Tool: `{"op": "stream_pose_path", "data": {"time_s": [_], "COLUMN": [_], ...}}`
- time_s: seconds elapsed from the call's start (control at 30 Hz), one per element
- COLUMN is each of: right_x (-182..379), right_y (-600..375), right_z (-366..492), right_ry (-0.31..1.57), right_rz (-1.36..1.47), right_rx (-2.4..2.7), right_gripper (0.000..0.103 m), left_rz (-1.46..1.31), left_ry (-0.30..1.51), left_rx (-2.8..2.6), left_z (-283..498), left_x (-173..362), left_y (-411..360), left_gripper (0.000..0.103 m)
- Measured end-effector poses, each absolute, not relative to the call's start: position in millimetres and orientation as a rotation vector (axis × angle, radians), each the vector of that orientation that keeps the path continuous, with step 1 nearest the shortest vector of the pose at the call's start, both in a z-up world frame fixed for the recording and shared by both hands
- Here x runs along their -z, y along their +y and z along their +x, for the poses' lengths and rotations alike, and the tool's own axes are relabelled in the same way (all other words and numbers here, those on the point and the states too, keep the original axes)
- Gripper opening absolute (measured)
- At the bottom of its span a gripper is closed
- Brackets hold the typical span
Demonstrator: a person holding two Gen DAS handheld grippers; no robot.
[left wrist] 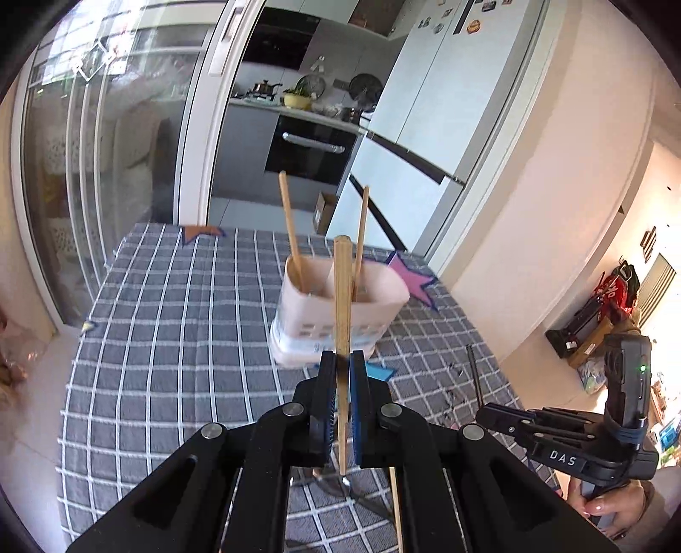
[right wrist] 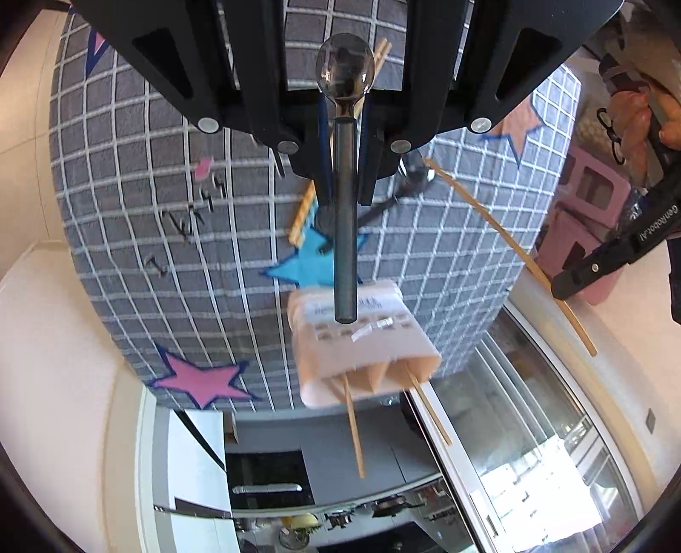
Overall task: Organize utensils
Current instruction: 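Lift and carry the spoon and chopstick, lowering both into the holder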
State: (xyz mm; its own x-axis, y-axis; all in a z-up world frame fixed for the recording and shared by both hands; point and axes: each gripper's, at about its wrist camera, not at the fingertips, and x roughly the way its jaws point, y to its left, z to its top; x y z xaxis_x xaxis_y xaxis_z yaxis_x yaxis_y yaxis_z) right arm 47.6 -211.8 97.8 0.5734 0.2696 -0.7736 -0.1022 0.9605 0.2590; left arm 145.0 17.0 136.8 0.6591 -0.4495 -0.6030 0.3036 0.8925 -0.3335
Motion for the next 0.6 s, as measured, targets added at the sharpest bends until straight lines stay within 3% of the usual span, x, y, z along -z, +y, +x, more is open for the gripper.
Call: {"op": "stream_pose_path", "data": {"time_s": [0.6], "right_x": [-161], "right_y": [-209], "right_z": [135], "right_ry": [0.817], "right_rz": [0.190], "right_rx": [-0.223], "right_gripper": [0.012], "left_rz": [-0.217], "left_ry": [0.572], "left_rx": [0.426], "left_z": [235], "left_x": [-229], "left_y": [13], "left_gripper": [0.038]}}
